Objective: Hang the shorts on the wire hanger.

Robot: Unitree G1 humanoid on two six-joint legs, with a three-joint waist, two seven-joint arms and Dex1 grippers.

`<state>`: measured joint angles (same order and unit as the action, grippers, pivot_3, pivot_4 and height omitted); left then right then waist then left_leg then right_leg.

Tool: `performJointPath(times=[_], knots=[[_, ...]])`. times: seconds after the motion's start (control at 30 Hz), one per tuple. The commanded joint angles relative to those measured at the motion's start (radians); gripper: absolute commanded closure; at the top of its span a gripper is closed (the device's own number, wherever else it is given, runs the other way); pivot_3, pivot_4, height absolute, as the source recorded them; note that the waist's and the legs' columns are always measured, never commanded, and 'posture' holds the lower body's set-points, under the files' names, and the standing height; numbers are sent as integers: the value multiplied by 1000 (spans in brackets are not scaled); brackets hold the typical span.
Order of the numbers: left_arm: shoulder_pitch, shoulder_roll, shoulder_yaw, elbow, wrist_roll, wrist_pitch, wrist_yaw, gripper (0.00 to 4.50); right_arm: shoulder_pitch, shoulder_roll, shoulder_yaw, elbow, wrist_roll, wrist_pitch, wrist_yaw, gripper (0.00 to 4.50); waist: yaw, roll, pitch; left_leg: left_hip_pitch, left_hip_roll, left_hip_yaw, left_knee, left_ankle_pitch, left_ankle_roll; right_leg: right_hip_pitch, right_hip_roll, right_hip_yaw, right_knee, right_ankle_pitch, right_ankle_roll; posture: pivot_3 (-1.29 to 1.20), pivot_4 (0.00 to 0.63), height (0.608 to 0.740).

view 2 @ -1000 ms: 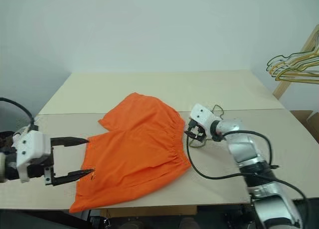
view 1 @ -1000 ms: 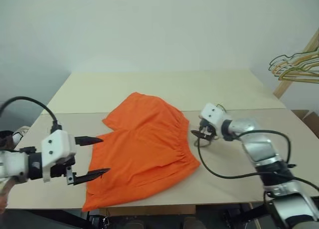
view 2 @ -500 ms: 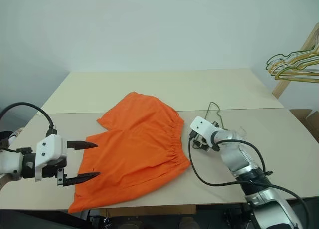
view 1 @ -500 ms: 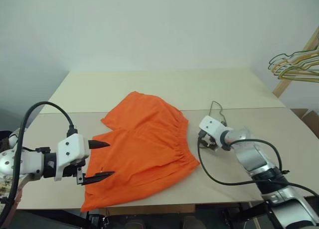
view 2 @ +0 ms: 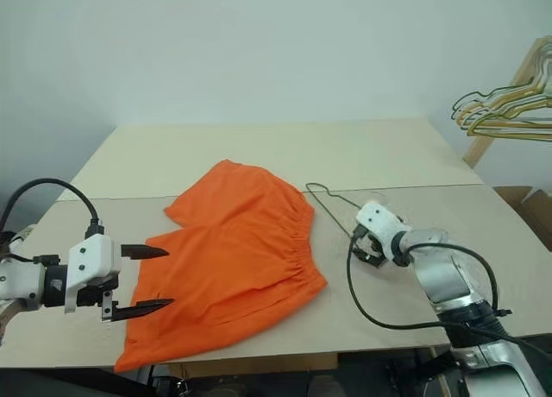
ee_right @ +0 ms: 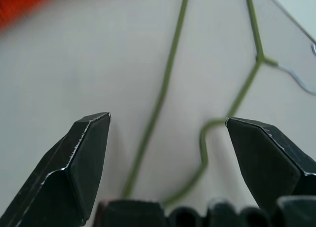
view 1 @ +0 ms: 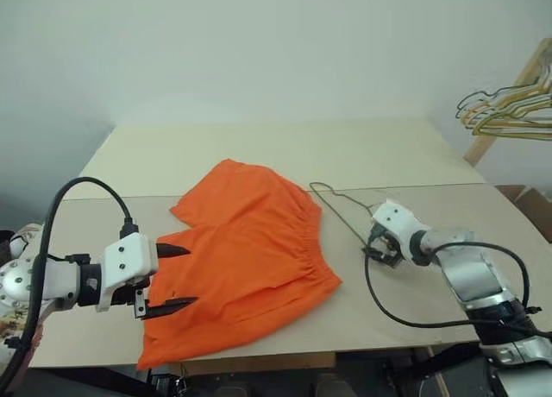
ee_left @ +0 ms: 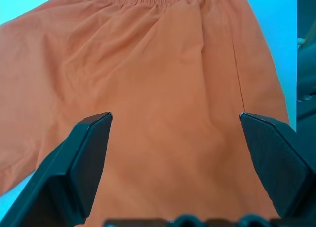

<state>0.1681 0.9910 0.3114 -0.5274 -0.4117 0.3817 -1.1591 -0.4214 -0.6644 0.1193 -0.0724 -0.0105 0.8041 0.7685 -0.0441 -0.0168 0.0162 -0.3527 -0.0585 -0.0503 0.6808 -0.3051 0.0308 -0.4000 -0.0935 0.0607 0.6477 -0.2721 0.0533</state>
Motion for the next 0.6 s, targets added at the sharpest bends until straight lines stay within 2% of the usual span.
performJointPath(times=[0.03, 0.3, 0.43, 0.6], knots=[[-27, 11, -12, 12, 4, -15, 4, 17, -77, 28, -78, 55, 98, 26, 37, 174, -4, 0, 0, 0, 0, 0, 0, 0, 0, 0, 0, 0, 0, 0, 0, -70, 0, 740], [-21, 19, -24, 17, 29, -22, 7, 17, -205, 48, 9, 358, 86, -23, 72, 174, -4, 0, 0, -1, 0, 0, 0, 0, 0, -2, -1, 0, 0, 0, 0, -40, 0, 740], [5, 15, -15, 1, 33, -15, 14, 17, -218, 45, 55, 412, 81, -73, 119, 174, -5, 1, 0, -2, 0, 0, 0, 0, 0, -3, -1, 0, 0, 0, 0, -31, 0, 740], [25, 14, -11, -11, 36, -9, 25, 17, -240, 52, 93, 479, 55, -47, 117, 174, -2, 1, 0, -1, 0, 0, 0, 0, 0, -3, -1, 0, 1, 0, 0, -22, 0, 740]])
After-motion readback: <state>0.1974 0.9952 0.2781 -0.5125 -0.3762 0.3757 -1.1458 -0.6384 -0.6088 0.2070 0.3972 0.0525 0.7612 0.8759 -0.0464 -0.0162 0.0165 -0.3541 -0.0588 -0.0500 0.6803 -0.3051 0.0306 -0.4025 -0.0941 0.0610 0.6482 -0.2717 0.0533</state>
